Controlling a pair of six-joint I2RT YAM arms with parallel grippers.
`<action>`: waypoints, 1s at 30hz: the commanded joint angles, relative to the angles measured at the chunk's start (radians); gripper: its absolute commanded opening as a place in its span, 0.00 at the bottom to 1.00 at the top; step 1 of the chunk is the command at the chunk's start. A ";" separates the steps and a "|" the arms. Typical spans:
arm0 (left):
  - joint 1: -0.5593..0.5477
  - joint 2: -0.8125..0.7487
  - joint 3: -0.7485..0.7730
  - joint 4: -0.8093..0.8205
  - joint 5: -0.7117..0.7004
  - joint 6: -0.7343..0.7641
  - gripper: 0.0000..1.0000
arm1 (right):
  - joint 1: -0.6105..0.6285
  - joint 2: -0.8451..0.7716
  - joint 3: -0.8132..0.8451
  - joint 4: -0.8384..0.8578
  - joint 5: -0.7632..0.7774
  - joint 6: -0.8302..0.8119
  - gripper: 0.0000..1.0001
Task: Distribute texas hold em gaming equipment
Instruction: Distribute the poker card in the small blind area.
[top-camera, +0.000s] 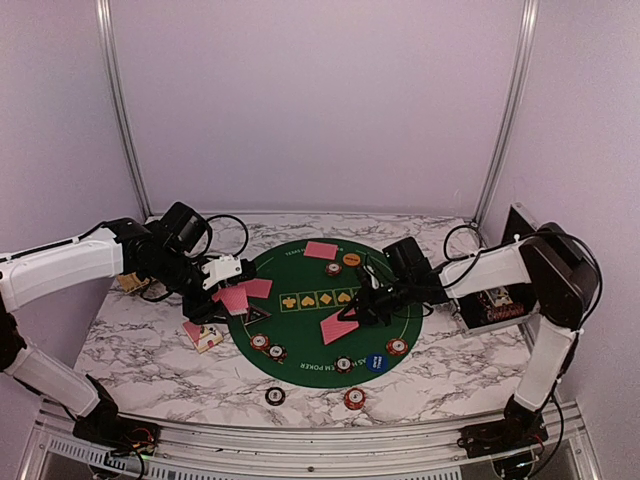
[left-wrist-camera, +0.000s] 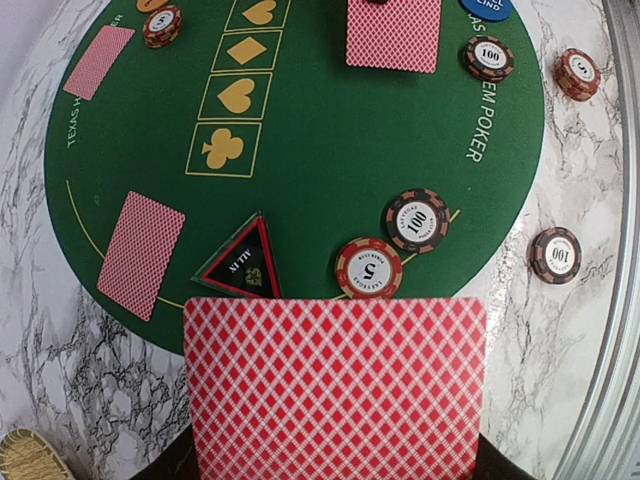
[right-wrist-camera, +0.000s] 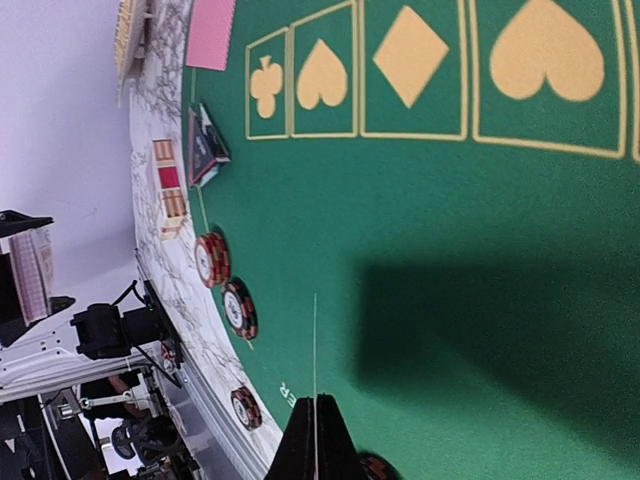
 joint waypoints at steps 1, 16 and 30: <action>-0.001 -0.021 -0.002 -0.020 0.021 0.001 0.12 | 0.000 0.029 0.000 -0.076 0.050 -0.070 0.01; -0.002 -0.015 -0.001 -0.025 0.026 0.009 0.12 | -0.005 -0.034 -0.055 -0.162 0.128 -0.122 0.04; -0.001 -0.015 -0.009 -0.030 0.029 0.014 0.12 | -0.007 -0.077 -0.005 -0.301 0.198 -0.180 0.55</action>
